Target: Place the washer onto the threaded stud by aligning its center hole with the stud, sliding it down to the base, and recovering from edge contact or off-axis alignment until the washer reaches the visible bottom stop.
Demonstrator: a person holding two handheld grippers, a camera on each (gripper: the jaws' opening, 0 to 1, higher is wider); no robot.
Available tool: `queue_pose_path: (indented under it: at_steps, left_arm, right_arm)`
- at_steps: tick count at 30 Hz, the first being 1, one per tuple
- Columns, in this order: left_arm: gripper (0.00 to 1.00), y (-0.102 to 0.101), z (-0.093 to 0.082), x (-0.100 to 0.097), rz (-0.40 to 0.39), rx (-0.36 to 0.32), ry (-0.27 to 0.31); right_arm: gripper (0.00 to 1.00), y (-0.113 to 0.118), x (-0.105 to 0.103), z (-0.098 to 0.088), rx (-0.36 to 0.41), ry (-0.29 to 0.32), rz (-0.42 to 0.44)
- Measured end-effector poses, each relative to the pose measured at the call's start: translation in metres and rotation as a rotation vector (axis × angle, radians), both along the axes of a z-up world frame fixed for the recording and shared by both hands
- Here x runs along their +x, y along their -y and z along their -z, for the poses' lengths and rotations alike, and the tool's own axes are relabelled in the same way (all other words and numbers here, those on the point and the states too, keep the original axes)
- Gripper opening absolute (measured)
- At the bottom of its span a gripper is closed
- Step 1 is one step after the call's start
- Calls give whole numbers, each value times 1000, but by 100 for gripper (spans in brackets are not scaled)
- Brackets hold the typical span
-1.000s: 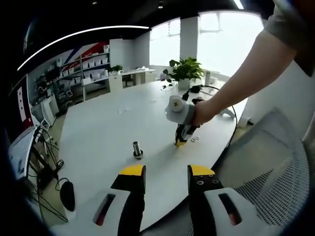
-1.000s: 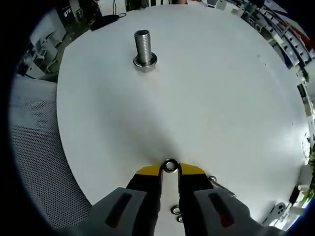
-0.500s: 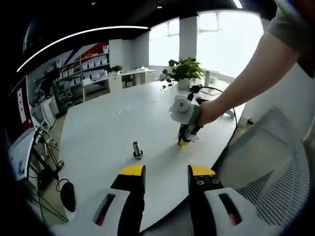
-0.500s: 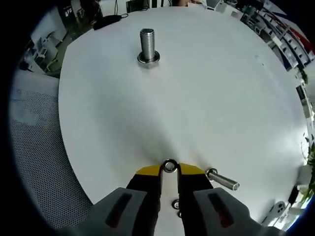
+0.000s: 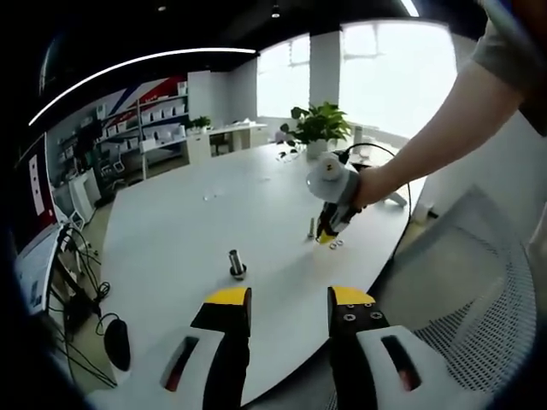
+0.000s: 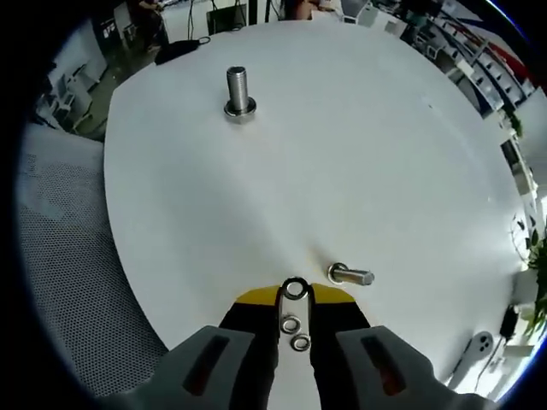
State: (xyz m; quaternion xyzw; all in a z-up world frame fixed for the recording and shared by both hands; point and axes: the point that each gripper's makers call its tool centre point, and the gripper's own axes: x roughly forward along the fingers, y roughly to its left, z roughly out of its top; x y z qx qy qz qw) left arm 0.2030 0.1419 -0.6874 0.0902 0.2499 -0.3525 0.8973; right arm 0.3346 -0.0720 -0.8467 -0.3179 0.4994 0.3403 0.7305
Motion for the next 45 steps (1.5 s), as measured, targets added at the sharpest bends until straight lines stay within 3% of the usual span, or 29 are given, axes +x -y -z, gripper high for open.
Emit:
queue_pose_path:
  at_steps: [15,29,36,45]
  left_arm:
    - [34,2,-2,0,5,-17,0]
    - [34,3,0,-1,14,-17,-9]
    - [34,3,1,-2,17,-13,-12]
    - [34,3,0,-2,18,-11,-6]
  right_arm:
    - [13,29,9,-19,-1,54,63]
    - [13,26,24,-35,12,124,48]
    - [13,30,28,-38,-1,124,60]
    - [13,20,34,-44,22,131,71]
